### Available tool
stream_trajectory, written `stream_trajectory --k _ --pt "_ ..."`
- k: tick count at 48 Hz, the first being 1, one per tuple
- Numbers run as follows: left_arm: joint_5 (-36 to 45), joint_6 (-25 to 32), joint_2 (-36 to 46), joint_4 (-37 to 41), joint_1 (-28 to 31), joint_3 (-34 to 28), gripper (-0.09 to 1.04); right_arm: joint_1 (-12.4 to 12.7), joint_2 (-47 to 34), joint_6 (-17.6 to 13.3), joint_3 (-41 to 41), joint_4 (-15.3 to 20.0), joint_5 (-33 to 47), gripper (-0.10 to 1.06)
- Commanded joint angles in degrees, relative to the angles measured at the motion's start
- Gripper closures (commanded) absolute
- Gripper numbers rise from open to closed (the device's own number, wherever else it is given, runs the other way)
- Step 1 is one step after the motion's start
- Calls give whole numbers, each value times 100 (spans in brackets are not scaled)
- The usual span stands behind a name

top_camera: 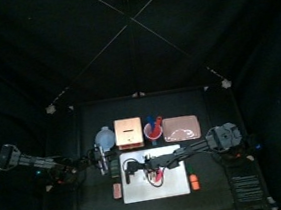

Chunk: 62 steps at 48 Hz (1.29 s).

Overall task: Get the cutter from the drawer then cut the dough then place the extra dough in the bowl
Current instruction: Cut the dough

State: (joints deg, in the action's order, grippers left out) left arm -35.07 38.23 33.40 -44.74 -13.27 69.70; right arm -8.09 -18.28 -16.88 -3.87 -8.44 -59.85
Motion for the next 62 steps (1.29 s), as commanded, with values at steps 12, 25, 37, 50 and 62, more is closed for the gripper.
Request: stream_trajectory --k 12,25,37,50,62 --pt "-53 18 0 18 -18 -255 62 -123 1591 97 1494 0 1415 -4" --pt "-53 26 -9 149 26 -483 62 -185 2953 9 3647 -158 3226 -4" --pt "-53 18 -466 606 35 -633 60 237 4518 9 5599 132 6047 -4" --pt "-229 -457 -1564 694 -9 -1239 50 431 4685 97 6741 88 8200 -4" --pt "-1521 -2303 -2839 1424 -290 -1248 21 475 4078 132 6917 -123 9290 -4"
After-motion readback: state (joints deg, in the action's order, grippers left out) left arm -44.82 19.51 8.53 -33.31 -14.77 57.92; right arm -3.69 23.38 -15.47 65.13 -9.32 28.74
